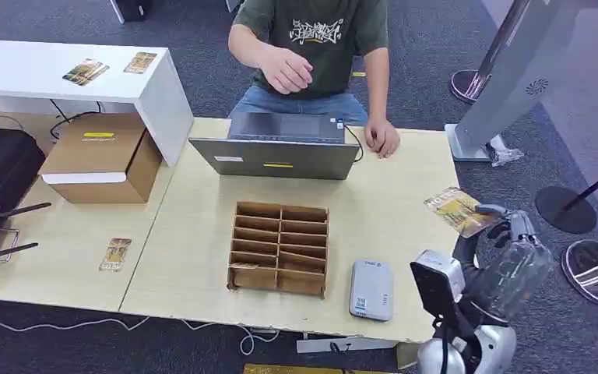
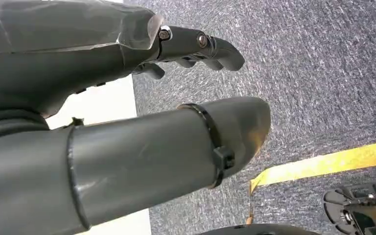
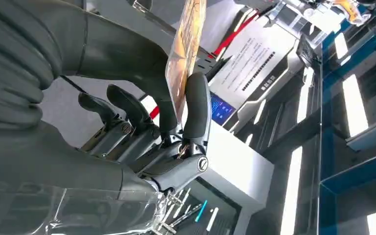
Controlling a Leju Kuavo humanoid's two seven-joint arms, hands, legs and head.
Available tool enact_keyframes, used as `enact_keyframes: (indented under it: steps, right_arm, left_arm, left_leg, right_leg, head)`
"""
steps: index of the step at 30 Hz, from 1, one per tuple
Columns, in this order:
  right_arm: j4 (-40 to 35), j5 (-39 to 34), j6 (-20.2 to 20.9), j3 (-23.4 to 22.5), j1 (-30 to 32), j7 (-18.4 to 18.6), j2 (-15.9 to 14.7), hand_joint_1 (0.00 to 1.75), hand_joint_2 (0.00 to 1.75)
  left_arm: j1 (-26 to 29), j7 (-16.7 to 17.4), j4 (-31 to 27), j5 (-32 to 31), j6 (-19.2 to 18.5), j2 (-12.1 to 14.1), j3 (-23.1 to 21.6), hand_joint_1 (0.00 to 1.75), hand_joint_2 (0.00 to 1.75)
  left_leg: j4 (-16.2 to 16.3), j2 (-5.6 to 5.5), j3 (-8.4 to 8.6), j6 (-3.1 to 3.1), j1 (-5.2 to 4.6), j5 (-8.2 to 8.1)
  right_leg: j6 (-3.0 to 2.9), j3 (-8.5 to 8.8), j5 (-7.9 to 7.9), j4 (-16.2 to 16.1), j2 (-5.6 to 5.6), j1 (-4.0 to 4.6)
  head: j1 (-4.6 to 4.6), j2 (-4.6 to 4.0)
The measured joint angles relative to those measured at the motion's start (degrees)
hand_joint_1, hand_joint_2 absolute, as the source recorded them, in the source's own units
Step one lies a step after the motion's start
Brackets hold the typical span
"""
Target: Pass the card to the sensor for recognition and then transmit it.
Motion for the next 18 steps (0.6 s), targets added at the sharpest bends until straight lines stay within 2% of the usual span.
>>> enact_keyframes:
  steps: [5, 11, 18]
  right_arm:
    - [1.68, 0.09, 0.0, 0.0, -2.03, 0.0, 0.0, 1.75, 1.75]
    - [6.06, 0.9, 0.02, -0.02, -8.98, 0.81, -0.02, 1.75, 1.75]
    - [16.4, 3.34, 0.02, 1.46, -20.88, 7.01, 1.16, 1.75, 1.75]
  left_arm:
    - [-0.03, -0.13, 0.0, -0.44, -0.2, -0.02, 0.07, 0.0, 0.0]
    - [-0.1, -1.16, 0.0, -2.25, -1.07, -0.02, 0.04, 0.0, 0.0]
    - [-0.28, -1.51, 0.0, -3.82, -2.01, -0.02, -0.13, 0.0, 0.0]
  left_leg:
    - [0.0, 0.0, 0.0, 0.0, 0.01, 0.0]
    - [0.0, 0.02, 0.02, -0.01, 0.02, 0.02]
    - [0.01, -0.05, 0.04, -0.05, 0.02, 0.09]
  right_leg:
    - [0.0, -0.01, 0.0, 0.0, -0.01, 0.01]
    - [0.0, 0.01, 0.02, 0.02, 0.05, 0.01]
    - [-0.03, 0.04, 0.05, 0.04, -0.03, 0.01]
  head:
    - [0.0, 0.0]
    - [0.02, 0.0]
    - [0.02, 0.0]
